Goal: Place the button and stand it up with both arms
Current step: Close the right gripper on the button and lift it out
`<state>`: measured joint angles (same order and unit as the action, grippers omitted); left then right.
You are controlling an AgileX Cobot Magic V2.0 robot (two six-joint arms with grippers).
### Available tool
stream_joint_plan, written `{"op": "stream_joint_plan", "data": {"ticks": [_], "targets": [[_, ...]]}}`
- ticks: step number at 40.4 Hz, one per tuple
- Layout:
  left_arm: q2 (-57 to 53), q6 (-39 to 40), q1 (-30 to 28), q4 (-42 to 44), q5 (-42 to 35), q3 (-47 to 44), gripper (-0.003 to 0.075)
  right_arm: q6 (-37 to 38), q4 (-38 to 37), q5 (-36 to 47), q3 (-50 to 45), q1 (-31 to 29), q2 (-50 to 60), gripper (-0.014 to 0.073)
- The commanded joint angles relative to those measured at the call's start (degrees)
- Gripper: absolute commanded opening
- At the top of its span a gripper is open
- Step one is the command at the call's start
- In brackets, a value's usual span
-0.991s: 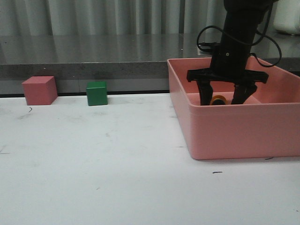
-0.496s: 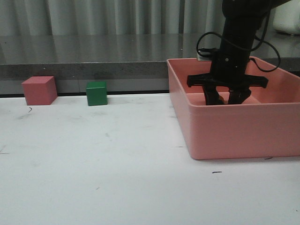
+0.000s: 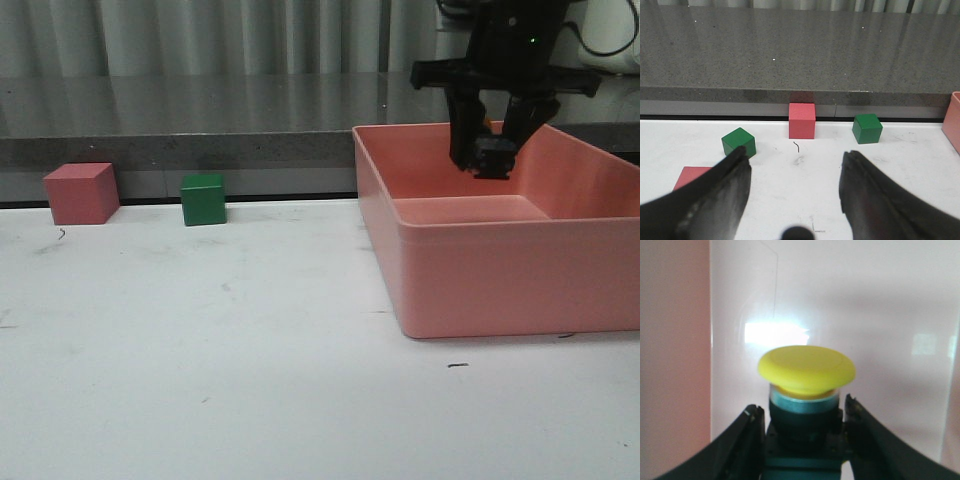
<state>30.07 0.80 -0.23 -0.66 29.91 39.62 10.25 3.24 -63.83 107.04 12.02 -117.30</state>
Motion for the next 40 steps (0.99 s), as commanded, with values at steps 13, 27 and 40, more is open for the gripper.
{"op": "stream_joint_plan", "data": {"ticks": [13, 27, 40], "targets": [[0.6, 0.1, 0.3, -0.1, -4.0, 2.0, 0.0384, -2.4, -0.1, 8.5, -19.0, 4.2, 24.2, 0.0225], [0.6, 0.1, 0.3, -0.1, -4.0, 2.0, 0.0384, -3.0, -0.2, 9.6, -28.2, 10.4, 36.0, 0.0225], [0.6, 0.1, 0.3, -0.1, -4.0, 2.0, 0.0384, -6.2, -0.2, 10.6, -30.2, 16.4, 39.7, 0.0225]]}}
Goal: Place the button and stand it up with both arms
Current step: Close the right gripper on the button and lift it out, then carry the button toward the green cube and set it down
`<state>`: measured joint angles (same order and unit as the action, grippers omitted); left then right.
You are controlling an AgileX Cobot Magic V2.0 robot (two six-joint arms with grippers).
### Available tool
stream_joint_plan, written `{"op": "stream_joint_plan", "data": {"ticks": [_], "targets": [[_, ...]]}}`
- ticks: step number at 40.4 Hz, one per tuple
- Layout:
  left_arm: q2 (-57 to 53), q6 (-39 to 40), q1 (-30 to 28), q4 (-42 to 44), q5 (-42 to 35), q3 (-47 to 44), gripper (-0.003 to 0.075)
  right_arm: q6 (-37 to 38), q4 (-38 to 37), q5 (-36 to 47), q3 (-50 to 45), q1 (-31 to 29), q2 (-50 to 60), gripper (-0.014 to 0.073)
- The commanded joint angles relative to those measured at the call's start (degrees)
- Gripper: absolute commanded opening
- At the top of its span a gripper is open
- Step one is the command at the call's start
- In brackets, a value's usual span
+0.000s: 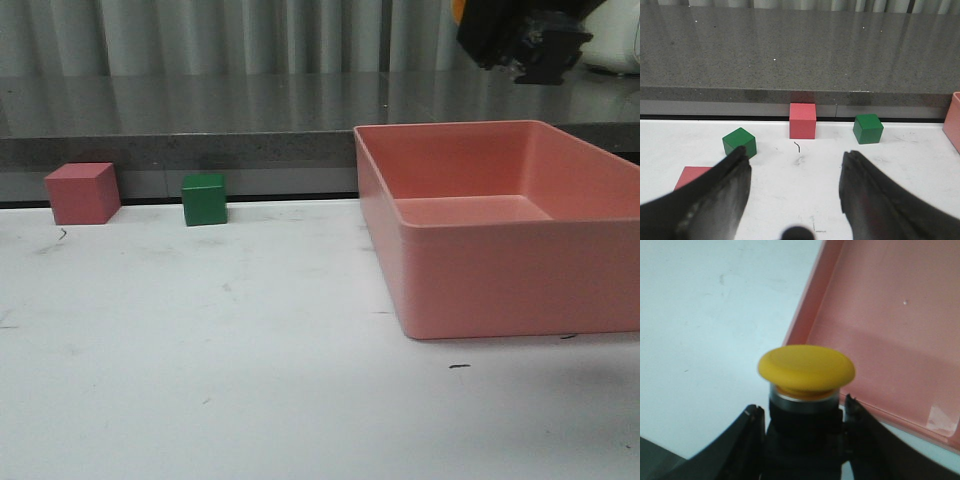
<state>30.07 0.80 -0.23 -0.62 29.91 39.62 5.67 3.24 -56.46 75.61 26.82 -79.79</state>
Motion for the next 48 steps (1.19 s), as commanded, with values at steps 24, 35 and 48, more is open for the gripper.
{"op": "stream_joint_plan", "data": {"ticks": [24, 35, 48], "targets": [[0.6, 0.1, 0.3, -0.1, -4.0, 2.0, 0.0384, -1.5, 2.3, 0.9, 1.3, 7.8, 1.7, 0.0225], [0.6, 0.1, 0.3, -0.1, -4.0, 2.0, 0.0384, 3.2, 5.2, 1.2, 9.7, 12.3, -9.0, 0.0225], [0.6, 0.1, 0.3, -0.1, -4.0, 2.0, 0.0384, 19.8, -8.3, -4.6, 29.7, 20.2, -29.0, 0.0225]]}}
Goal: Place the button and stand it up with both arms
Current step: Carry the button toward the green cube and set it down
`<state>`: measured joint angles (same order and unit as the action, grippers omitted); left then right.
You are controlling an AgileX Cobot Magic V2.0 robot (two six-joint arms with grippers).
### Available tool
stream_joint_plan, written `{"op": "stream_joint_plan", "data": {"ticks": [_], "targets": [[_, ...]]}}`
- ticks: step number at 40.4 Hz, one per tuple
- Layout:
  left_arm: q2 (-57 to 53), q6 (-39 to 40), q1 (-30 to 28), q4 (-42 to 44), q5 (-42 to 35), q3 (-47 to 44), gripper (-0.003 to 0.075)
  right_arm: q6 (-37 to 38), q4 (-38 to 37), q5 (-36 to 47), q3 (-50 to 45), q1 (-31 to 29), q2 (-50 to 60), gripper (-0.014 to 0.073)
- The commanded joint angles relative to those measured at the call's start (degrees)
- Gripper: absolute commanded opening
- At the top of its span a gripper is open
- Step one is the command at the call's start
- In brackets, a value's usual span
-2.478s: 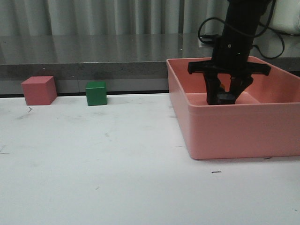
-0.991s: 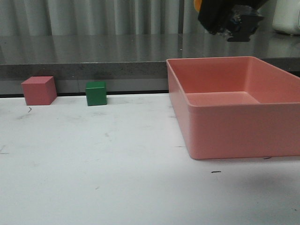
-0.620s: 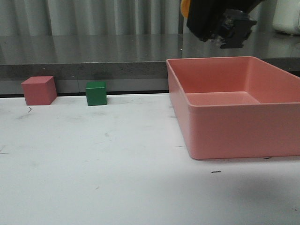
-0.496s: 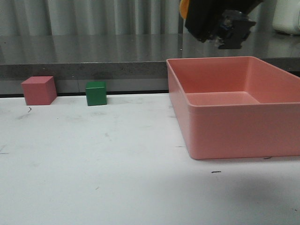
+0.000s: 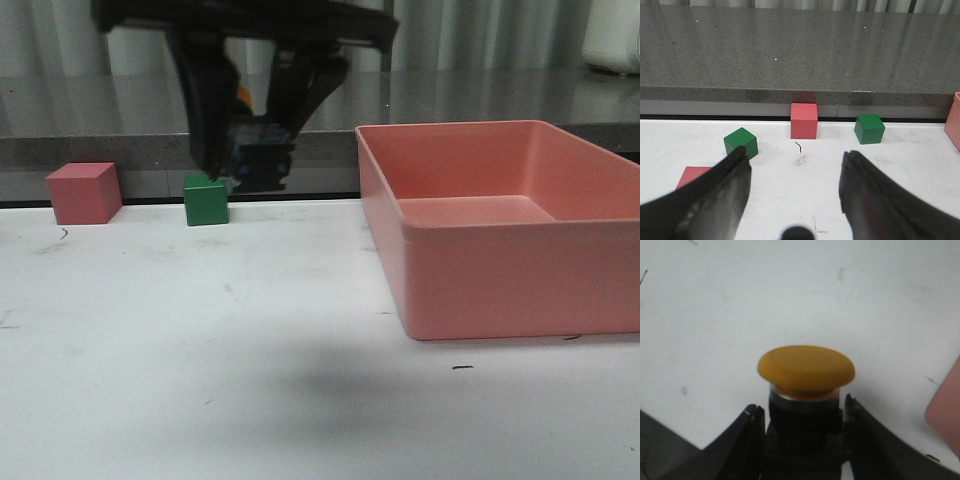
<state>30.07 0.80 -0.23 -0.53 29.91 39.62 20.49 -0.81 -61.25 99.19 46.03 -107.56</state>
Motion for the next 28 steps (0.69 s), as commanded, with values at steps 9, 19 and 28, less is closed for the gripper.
{"op": "stream_joint_plan", "data": {"ticks": [9, 19, 28], "targets": [[0.6, 0.1, 0.3, -0.2, -4.0, 2.0, 0.0384, 11.7, -4.9, -4.6, 18.3, 1.1, -12.7, 0.0225], [0.6, 0.1, 0.3, -0.2, -4.0, 2.0, 0.0384, 17.7, -6.1, -4.6, 27.9, 1.0, -22.0, 0.0226], [0.6, 0.1, 0.3, -0.2, -4.0, 2.0, 0.0384, 21.0, -8.6, -4.5, 32.6, -0.2, -26.5, 0.0226]]}}
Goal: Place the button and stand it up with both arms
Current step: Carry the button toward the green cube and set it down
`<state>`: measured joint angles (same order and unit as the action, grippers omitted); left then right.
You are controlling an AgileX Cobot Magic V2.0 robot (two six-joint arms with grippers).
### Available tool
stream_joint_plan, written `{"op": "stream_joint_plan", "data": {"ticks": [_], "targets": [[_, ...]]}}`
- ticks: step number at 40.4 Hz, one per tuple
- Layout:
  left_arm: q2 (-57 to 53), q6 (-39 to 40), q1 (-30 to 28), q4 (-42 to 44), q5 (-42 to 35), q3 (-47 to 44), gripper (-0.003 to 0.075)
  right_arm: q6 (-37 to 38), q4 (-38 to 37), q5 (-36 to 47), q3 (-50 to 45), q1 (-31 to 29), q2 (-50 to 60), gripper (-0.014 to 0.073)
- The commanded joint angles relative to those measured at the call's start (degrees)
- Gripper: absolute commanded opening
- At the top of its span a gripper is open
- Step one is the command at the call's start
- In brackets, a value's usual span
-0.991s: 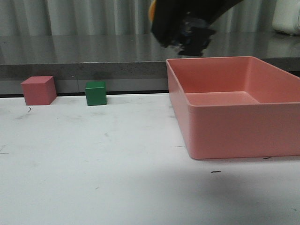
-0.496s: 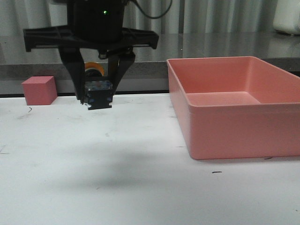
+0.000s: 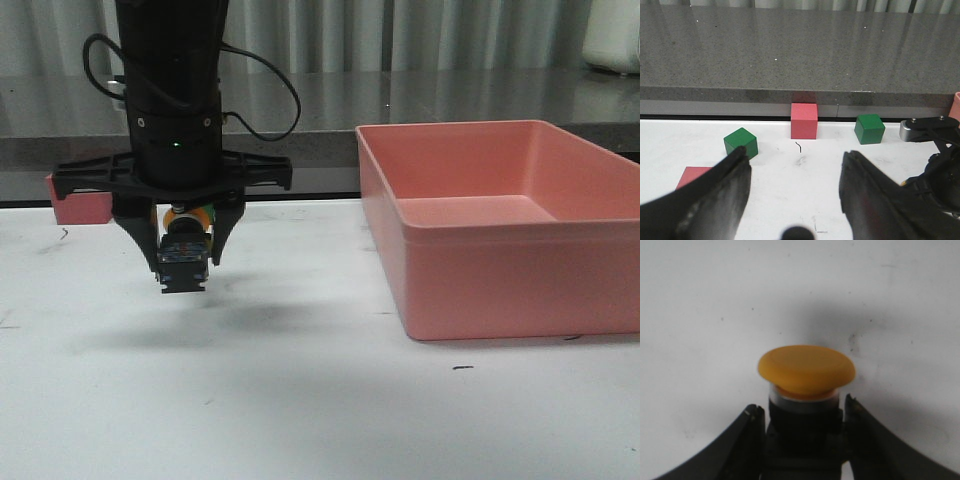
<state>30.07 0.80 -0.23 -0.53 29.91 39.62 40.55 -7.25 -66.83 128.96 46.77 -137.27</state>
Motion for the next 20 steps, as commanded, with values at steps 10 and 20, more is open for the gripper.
{"op": "stream_joint_plan", "data": {"ticks": [10, 20], "targets": [[0.6, 0.1, 0.3, -0.2, -4.0, 2.0, 0.0384, 3.2, -2.1, 2.4, 2.9, -2.1, 1.5, 0.0231], [0.6, 0.1, 0.3, -0.2, -4.0, 2.0, 0.0384, 4.3, -1.6, 5.1, 2.9, -2.4, 0.6, 0.0345]]}}
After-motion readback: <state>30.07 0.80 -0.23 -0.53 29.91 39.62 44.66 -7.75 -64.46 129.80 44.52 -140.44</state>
